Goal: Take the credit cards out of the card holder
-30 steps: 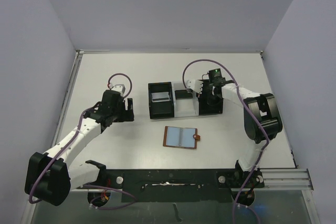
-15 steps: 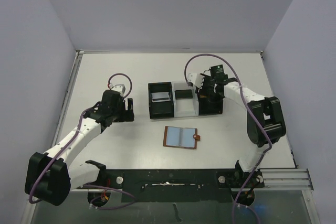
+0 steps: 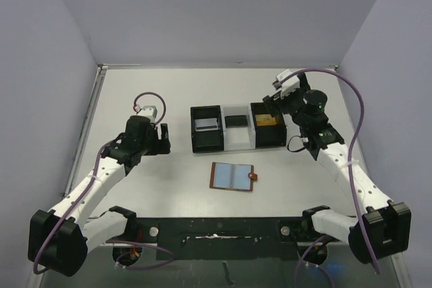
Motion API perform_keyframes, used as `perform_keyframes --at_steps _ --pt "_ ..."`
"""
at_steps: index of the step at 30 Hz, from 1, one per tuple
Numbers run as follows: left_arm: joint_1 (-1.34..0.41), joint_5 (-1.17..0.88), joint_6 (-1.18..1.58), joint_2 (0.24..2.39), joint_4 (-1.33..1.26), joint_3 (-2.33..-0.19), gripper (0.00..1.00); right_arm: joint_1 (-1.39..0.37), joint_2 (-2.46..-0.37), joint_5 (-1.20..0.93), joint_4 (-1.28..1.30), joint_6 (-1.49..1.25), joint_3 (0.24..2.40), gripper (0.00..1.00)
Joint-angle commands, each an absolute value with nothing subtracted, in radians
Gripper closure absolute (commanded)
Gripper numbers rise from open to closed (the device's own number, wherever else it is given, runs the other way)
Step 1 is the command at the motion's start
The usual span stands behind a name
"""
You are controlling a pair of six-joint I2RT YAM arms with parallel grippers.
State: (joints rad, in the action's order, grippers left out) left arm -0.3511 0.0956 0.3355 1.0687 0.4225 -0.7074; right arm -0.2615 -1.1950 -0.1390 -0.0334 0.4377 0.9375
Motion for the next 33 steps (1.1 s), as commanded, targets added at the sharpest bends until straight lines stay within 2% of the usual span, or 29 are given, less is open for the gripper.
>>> perform_keyframes --at_steps 1,6,8,13,15,17,21,28,32,33 --pt "-0.342 0.123 0.329 1.022 0.386 -0.736 0.24 -0.259 -1.056 -0.013 -0.19 0.011 0.819 0.03" --pt "-0.341 0.129 0.331 1.005 0.379 -0.728 0.24 -0.257 -0.912 0.258 -0.079 -0.34 0.713 0.02" --pt "-0.341 0.129 0.333 1.009 0.38 -0.731 0.24 -0.255 -0.876 0.303 0.013 -0.438 0.69 0.02" --pt "-0.339 0.139 0.335 1.01 0.384 -0.735 0.23 -0.256 -0.835 0.113 0.129 -0.587 0.656 0.03" --pt "-0.339 0.145 0.336 1.011 0.385 -0.734 0.23 -0.262 -0.841 -0.029 0.116 -0.643 0.619 0.03" --pt "-0.339 0.148 0.337 1.008 0.385 -0.734 0.23 -0.289 -0.846 -0.07 0.097 -0.741 0.581 0.02" --pt "-0.338 0.158 0.341 1.006 0.387 -0.735 0.23 -0.442 -0.87 0.043 0.079 -0.891 0.537 0.02" --pt "-0.336 0.161 0.344 0.995 0.38 -0.733 0.23 -0.835 -1.045 0.529 0.304 -1.0 0.709 0.02" --pt "-0.335 0.165 0.344 0.996 0.388 -0.736 0.23 -0.913 -1.185 0.54 0.376 -1.078 0.785 0.01" --pt "-0.335 0.167 0.344 0.993 0.389 -0.736 0.23 -0.933 -1.216 0.538 0.375 -1.09 0.794 0.03"
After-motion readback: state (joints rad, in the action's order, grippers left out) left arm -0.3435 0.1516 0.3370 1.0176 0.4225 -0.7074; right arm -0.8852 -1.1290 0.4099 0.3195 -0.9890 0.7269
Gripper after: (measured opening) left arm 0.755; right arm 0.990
